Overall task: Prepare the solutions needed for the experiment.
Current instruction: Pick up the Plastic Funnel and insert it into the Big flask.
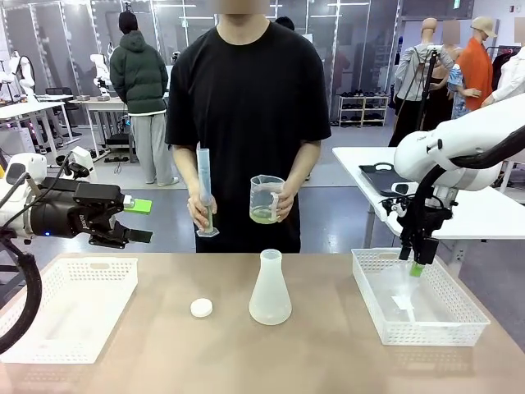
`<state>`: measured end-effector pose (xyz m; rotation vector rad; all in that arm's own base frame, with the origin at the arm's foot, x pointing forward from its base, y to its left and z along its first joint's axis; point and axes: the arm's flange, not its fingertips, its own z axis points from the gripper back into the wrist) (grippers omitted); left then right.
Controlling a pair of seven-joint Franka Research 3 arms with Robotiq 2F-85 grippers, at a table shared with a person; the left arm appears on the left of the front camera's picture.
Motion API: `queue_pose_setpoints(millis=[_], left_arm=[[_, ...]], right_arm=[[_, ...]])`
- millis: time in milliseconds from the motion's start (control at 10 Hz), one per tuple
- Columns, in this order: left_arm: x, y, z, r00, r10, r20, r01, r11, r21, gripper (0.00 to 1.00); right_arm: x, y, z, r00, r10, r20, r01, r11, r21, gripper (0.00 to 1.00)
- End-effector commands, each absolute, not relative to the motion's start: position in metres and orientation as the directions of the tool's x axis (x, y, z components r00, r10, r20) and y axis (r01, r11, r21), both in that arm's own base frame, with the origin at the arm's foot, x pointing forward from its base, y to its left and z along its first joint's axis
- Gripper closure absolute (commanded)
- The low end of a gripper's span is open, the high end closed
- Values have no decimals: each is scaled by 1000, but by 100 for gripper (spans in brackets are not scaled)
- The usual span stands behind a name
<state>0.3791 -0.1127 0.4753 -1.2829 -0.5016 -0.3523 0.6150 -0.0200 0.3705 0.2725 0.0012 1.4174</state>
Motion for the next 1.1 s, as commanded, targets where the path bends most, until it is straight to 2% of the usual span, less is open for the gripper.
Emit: queue_pose_setpoints(millis=[0, 400, 500, 600, 700, 800, 900, 1000], left_arm=[[380, -115, 477, 849, 44, 527, 504, 233, -831, 0], [380, -115, 477, 849, 44, 527, 504, 233, -831, 0], [380, -115, 477, 849, 44, 527, 504, 233, -831, 0], [380, -115, 477, 849, 44, 527, 504, 233, -831, 0], [380, -115, 477, 849, 44, 527, 504, 233, -831, 0], [380, -115, 477, 849, 44, 527, 504, 233, -831, 0], [380, -115, 477, 849, 44, 527, 504, 233, -831, 0], [380, -115, 477, 849, 44, 527, 504, 233, -831, 0]], right_arm=[[629, -21, 369, 152, 974, 165, -964, 110, 242, 0], [633, -19, 351, 168, 972, 165, -951, 116, 285, 0], [632, -19, 349, 167, 973, 163, -952, 115, 285, 3], [632, -19, 348, 179, 972, 152, -948, 128, 292, 14], [632, -20, 347, 192, 970, 151, -943, 140, 303, 18], [632, -20, 345, 213, 967, 139, -935, 160, 317, 30], [632, -19, 344, 222, 966, 134, -930, 169, 327, 34], [632, -19, 344, 221, 965, 138, -932, 167, 323, 46]])
